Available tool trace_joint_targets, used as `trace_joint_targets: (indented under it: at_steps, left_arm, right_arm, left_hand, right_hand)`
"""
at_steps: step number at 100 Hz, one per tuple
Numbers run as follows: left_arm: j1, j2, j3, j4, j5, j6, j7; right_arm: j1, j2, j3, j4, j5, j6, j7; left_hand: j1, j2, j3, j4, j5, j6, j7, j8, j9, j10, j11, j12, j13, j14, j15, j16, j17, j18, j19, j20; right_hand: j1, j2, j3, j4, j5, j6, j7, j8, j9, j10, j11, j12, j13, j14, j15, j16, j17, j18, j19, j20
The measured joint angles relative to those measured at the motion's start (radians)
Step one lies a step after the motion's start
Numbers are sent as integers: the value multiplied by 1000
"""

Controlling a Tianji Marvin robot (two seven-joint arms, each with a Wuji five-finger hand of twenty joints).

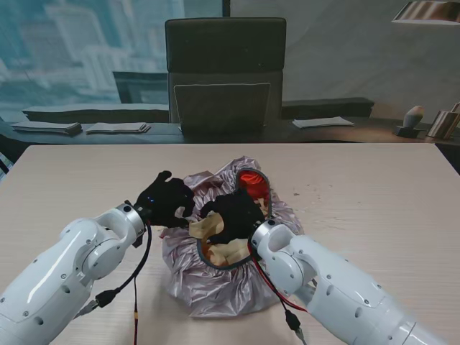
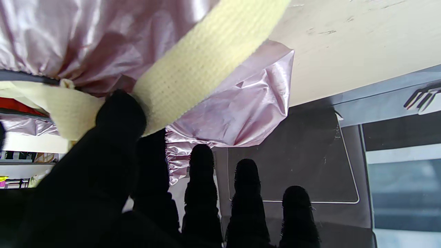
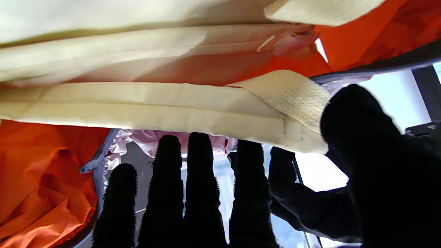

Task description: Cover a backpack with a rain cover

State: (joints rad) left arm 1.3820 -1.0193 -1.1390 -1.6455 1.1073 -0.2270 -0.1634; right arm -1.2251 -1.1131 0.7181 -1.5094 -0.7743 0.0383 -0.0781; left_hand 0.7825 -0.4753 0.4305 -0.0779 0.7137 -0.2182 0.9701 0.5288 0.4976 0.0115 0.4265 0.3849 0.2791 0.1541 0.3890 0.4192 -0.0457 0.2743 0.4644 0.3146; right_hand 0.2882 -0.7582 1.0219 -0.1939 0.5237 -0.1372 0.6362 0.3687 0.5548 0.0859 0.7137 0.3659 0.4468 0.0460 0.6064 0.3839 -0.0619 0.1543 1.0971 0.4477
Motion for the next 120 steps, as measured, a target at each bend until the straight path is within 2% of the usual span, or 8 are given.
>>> trace_joint_targets:
  at_steps: [33, 50, 59, 67, 82, 96, 107, 120]
  left_arm:
    - [-12, -2, 17, 23, -33, -25, 29]
    - [-15, -3, 19, 31, -49, -38, 34]
    - [-15, -4, 18, 32, -40, -42, 39]
    - [-15, -4, 18, 35, -40, -44, 45]
    - [-18, -6, 19, 42, -45, -45, 56]
    - [21, -18, -56, 10, -88, -39, 4]
    - [53, -19, -90, -6, -185, -8, 39]
    - [63, -25, -106, 3, -82, 37, 115]
  right_arm:
    - [36, -22, -70, 50, 8, 58, -37]
    - [34, -47, -69, 60, 117, 93, -37]
    - [28, -56, -62, 59, 129, 90, -37]
    - [27, -56, -58, 50, 142, 83, -12]
    - [19, -68, -57, 72, 143, 47, -125]
    - [5, -69, -33, 77, 90, -3, -118]
    - [-11, -68, -9, 70, 86, -25, -132]
    - [-29, -67, 11, 64, 91, -46, -152]
  left_hand:
    - [0, 0, 0, -12, 0, 0, 0, 39, -4, -29, 0, 0, 0, 0, 0, 0, -4, 0, 0, -25]
    - [0, 10, 0, -12, 0, 0, -1, 49, -4, -39, 0, 0, 0, 0, 0, 0, -4, 0, 0, -37]
    - [0, 10, 0, -13, 0, 0, -1, 50, -4, -40, 0, 0, 0, 0, 0, 0, -4, 0, 0, -39]
    - [-14, 10, -3, -25, 0, -17, -18, 50, -4, -40, 0, 0, 0, 0, 0, 0, -4, 0, 0, -40]
    - [-23, 12, -7, -33, -1, -37, -41, 26, -7, -40, 0, 0, 0, 1, 0, 0, -4, 0, 0, -48]
    - [-160, 154, -46, -2, -238, 116, -300, -96, -144, 15, -48, 0, -40, 10, -14, 0, -4, 0, -1, -66]
    - [-149, 195, -21, -2, -299, 109, -346, -119, -144, 27, -47, 0, -40, 10, -14, 3, -6, 0, 71, -38]
    - [-52, 169, 182, -2, -323, 26, -317, -119, -144, 27, -46, 0, -38, 10, -13, 4, -8, 0, 119, -16]
  right_hand:
    - [6, -37, 62, 0, 143, -58, 77, 57, 38, 0, 59, 21, 4, 0, 55, 25, 0, 4, 15, 0]
    - [6, -35, 70, 4, 49, -29, 20, 65, -76, 0, 61, 24, -38, -10, 56, 26, -7, 10, -77, -29]
    - [34, -36, 70, -2, 184, -56, 92, 72, -72, 0, 61, 24, -38, -12, 56, 26, -12, 10, -102, -30]
    - [155, -64, 70, -114, 285, -65, 244, 6, -15, -1, 75, 24, -37, -12, 60, 27, -12, 10, -115, -20]
    - [205, -117, 131, -118, 461, -26, 331, 11, 102, -2, 89, 24, -6, -12, 90, 42, -12, 10, -87, 10]
    - [205, -104, 186, -118, 495, -37, 357, 100, 108, -14, 97, 26, -6, -12, 104, 51, -12, 9, -74, 10]
    - [205, -103, 202, -119, 497, -37, 357, 113, 117, -20, 98, 26, 4, -12, 115, 51, -12, 9, -65, 10]
    - [205, -99, 204, -119, 497, -37, 357, 113, 128, -21, 98, 26, 4, -12, 115, 52, -12, 9, -54, 10]
